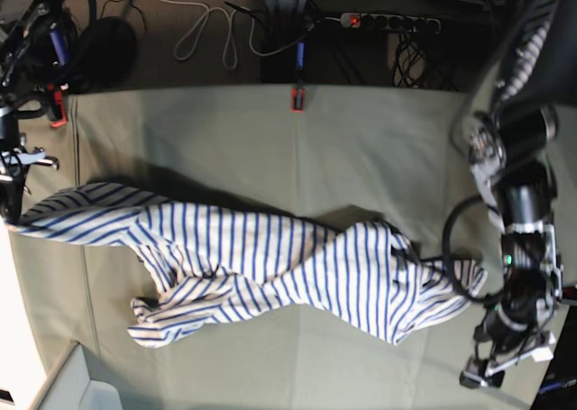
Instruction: Layout the t-shirt on the table in an organized manner, then fold the t-shirt properly
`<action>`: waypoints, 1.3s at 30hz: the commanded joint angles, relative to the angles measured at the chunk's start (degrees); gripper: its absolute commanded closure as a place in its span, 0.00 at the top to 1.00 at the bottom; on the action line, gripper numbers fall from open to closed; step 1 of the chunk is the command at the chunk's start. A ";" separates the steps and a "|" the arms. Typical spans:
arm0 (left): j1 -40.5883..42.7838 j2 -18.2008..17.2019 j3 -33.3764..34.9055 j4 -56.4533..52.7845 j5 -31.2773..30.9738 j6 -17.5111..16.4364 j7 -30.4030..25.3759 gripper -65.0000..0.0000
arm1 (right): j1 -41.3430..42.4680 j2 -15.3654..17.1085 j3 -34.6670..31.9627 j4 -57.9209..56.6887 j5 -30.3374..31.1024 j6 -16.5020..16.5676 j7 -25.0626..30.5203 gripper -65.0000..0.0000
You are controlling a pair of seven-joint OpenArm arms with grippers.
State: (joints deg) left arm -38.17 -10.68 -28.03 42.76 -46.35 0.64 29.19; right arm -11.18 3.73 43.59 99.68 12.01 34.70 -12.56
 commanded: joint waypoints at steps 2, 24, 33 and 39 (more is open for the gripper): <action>4.11 -0.53 -0.14 9.24 -0.47 -0.51 0.83 0.83 | 0.41 0.01 0.23 0.94 0.96 0.60 2.05 0.00; 23.54 -0.62 24.73 10.29 0.15 -0.60 -15.87 0.38 | -0.56 -0.17 -1.26 0.94 0.96 0.60 2.05 0.00; 18.26 -0.09 29.66 0.09 0.15 -0.60 -20.27 0.38 | -0.47 -0.17 -1.26 0.94 0.96 0.60 2.05 0.00; 17.38 -0.09 31.86 -0.79 0.15 -0.60 -20.35 0.37 | -0.47 -0.17 -1.26 0.94 0.96 0.60 2.05 0.00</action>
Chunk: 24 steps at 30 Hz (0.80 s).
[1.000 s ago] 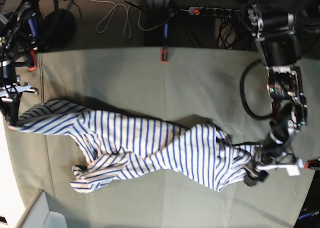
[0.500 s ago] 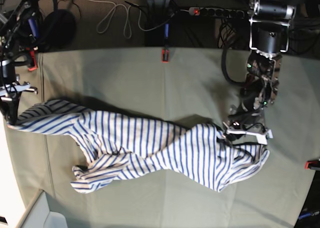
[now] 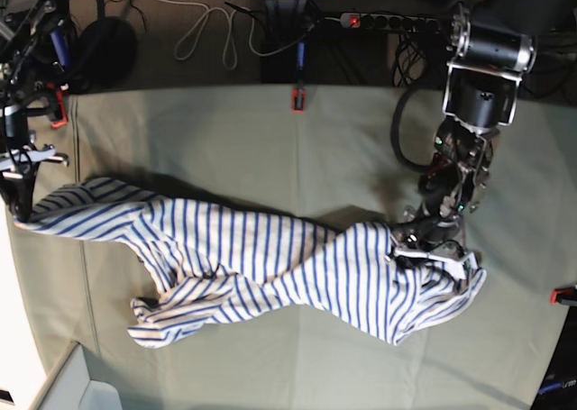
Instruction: Layout the t-shirt on the table in an organized manner, then fold the t-shirt properly
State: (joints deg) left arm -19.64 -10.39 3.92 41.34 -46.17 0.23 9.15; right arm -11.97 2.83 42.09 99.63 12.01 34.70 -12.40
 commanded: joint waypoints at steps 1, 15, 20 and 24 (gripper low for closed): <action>-1.06 -0.38 -0.10 0.64 -0.03 -0.19 -0.22 0.37 | 0.32 0.73 0.24 0.98 0.96 0.60 1.90 0.00; 2.45 -0.29 1.40 1.25 -0.64 -0.19 0.04 0.37 | 0.58 0.73 0.24 0.98 0.96 0.60 1.90 0.00; 2.54 -0.29 1.40 1.25 -0.29 -0.19 0.04 0.36 | 0.41 0.73 0.24 0.89 0.96 0.60 1.90 0.00; 2.10 -0.38 1.40 0.99 -0.11 -0.10 0.04 0.14 | 0.41 0.73 0.24 0.89 0.96 0.60 1.90 0.00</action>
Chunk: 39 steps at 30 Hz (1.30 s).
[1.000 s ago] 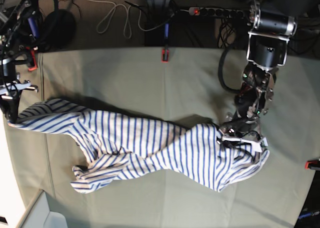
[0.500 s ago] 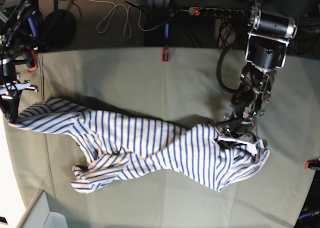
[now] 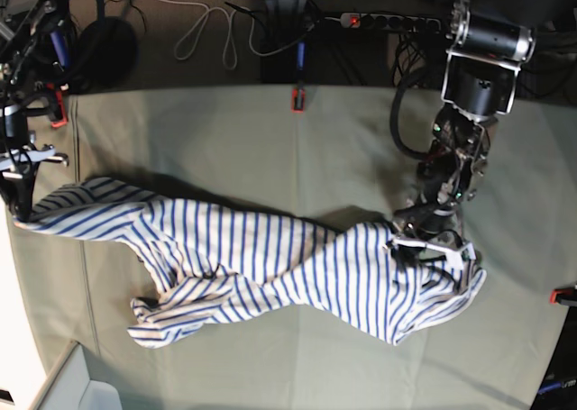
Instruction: Layout the t-shirt on the table in an organized manner, then fold the t-shirt properly
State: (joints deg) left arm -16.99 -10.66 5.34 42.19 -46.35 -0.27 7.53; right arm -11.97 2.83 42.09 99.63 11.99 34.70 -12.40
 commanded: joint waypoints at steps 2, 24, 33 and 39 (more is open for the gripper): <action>-0.63 -0.38 -0.03 0.22 0.06 0.84 1.66 0.00 | 0.32 0.73 0.24 0.89 0.98 0.60 1.90 0.00; 18.53 -5.21 -26.93 46.02 -0.55 0.49 30.76 0.00 | -1.62 1.17 2.71 8.89 1.42 0.60 1.90 0.00; 30.14 -5.21 -38.79 53.67 -0.38 0.41 41.48 0.00 | -1.70 0.91 5.17 10.30 1.33 5.30 1.90 0.00; 34.18 -3.54 -38.97 46.02 -0.47 0.32 41.48 0.00 | -2.06 0.91 5.43 10.21 1.42 5.30 1.90 0.00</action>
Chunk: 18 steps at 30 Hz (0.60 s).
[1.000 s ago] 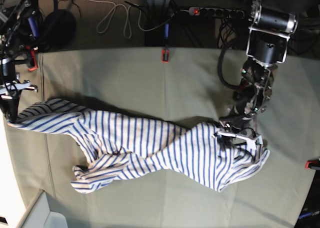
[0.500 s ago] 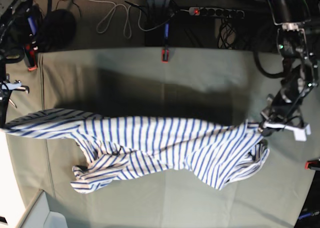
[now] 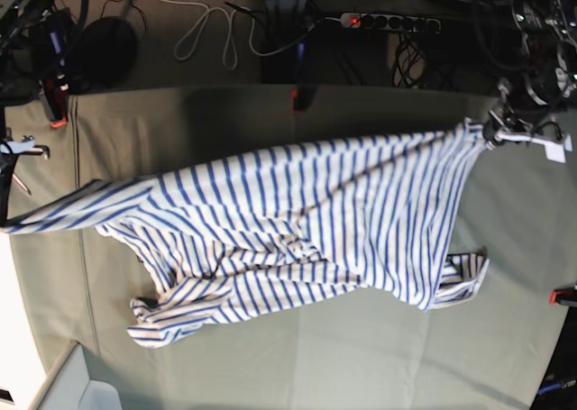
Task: Layout the t-shirt on the table in an organized manner, then fold the t-shirt properly
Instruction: 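Pull the grasped fabric away from the right gripper with the left gripper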
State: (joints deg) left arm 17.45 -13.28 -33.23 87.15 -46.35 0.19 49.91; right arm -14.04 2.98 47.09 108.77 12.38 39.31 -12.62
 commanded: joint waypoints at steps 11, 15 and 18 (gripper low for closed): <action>-2.99 -1.36 -0.13 8.27 -5.48 0.47 -0.37 0.00 | 4.07 1.10 -1.95 0.99 0.59 0.69 2.03 0.00; -17.32 -2.33 -0.39 4.05 -6.36 0.56 9.03 0.00 | 6.17 0.75 -5.90 1.25 -2.40 0.69 0.18 0.00; -23.39 -2.33 -0.48 -3.24 -6.36 0.65 17.39 0.00 | 5.65 -0.39 -6.08 2.22 -2.93 0.69 -1.40 0.00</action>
State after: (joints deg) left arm -7.38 -14.96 -33.23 83.44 -52.84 0.16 66.28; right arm -8.80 2.09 40.86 109.80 8.29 39.44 -15.84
